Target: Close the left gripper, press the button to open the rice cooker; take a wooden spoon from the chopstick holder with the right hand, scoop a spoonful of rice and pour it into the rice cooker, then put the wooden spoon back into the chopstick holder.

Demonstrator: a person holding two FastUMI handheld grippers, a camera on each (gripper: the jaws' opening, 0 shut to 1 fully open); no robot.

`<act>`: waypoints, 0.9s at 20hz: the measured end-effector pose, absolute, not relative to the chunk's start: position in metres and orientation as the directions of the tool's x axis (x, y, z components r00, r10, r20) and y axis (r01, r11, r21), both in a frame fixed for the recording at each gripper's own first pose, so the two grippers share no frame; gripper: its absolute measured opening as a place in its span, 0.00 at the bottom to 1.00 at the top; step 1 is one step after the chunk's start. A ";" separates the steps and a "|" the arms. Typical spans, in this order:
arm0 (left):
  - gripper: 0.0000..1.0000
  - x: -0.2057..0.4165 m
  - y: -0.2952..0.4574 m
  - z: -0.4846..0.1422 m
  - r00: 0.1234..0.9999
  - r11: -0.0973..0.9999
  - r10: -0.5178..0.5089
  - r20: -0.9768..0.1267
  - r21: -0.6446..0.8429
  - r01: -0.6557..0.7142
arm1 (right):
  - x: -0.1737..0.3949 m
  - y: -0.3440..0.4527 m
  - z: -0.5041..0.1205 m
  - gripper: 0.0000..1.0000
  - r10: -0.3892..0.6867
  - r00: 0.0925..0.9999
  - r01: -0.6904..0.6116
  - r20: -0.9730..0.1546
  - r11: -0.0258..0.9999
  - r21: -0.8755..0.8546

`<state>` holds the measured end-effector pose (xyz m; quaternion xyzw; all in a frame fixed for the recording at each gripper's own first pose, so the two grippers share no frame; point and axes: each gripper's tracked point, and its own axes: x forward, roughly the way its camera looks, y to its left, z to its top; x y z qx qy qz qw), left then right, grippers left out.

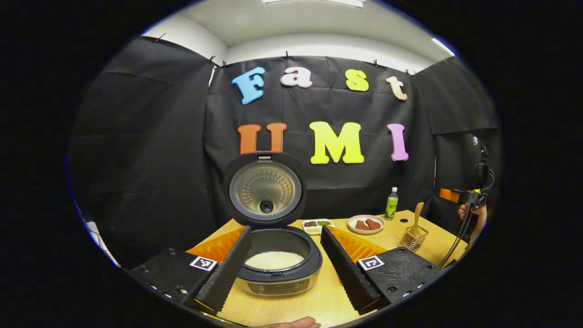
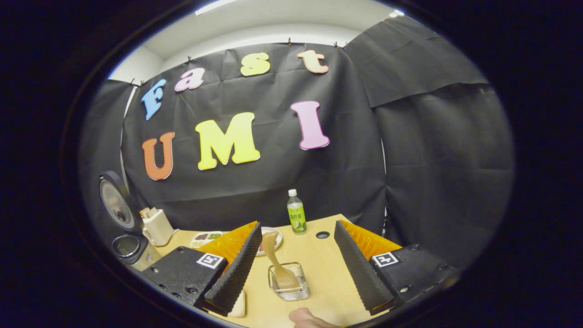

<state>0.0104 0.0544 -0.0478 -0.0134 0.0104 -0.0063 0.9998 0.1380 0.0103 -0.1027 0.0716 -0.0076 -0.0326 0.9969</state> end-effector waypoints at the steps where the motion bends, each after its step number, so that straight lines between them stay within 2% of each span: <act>1: 0.97 0.018 0.056 -0.039 1.000 1.000 -0.009 -0.018 -0.023 0.009 | 0.124 0.007 -0.100 1.00 -0.077 0.997 0.073 0.020 0.985 0.156; 3: 0.96 0.033 0.059 -0.023 1.000 0.999 0.000 -0.025 -0.034 -0.001 | 0.101 0.003 -0.098 1.00 -0.087 0.995 0.080 0.038 0.985 0.152; 6: 0.96 0.052 0.050 0.009 0.999 0.998 -0.047 -0.011 -0.048 0.047 | 0.067 0.011 -0.097 1.00 -0.055 0.997 0.048 0.050 0.989 0.137; 8: 0.96 0.065 0.057 0.026 0.999 0.997 -0.040 -0.018 -0.066 0.039 | 0.052 0.011 -0.098 0.93 -0.040 0.997 0.032 0.060 0.990 0.136; 9: 0.96 0.070 0.060 0.036 0.999 0.996 -0.037 -0.015 -0.080 0.035 | 0.045 0.015 -0.097 1.00 -0.021 0.998 0.012 0.067 0.991 0.132; 15: 0.94 0.119 0.072 0.075 0.998 0.968 -0.049 0.049 -0.244 0.059 | 0.028 0.032 -0.107 1.00 0.055 0.993 -0.063 0.103 0.995 0.081; 16: 0.94 0.129 0.076 0.075 0.997 0.961 -0.049 0.059 -0.268 0.063 | 0.028 0.038 -0.111 0.93 0.078 0.992 -0.085 0.102 0.994 0.063; 17: 0.94 0.138 0.079 0.073 0.996 0.960 -0.042 0.073 -0.275 0.060 | 0.028 0.044 -0.116 0.93 0.102 0.990 -0.107 0.100 0.993 0.042; 18: 0.94 0.150 0.085 0.072 0.996 0.963 -0.026 0.086 -0.264 0.048 | 0.029 0.049 -0.120 1.00 0.122 0.988 -0.125 0.098 0.992 0.027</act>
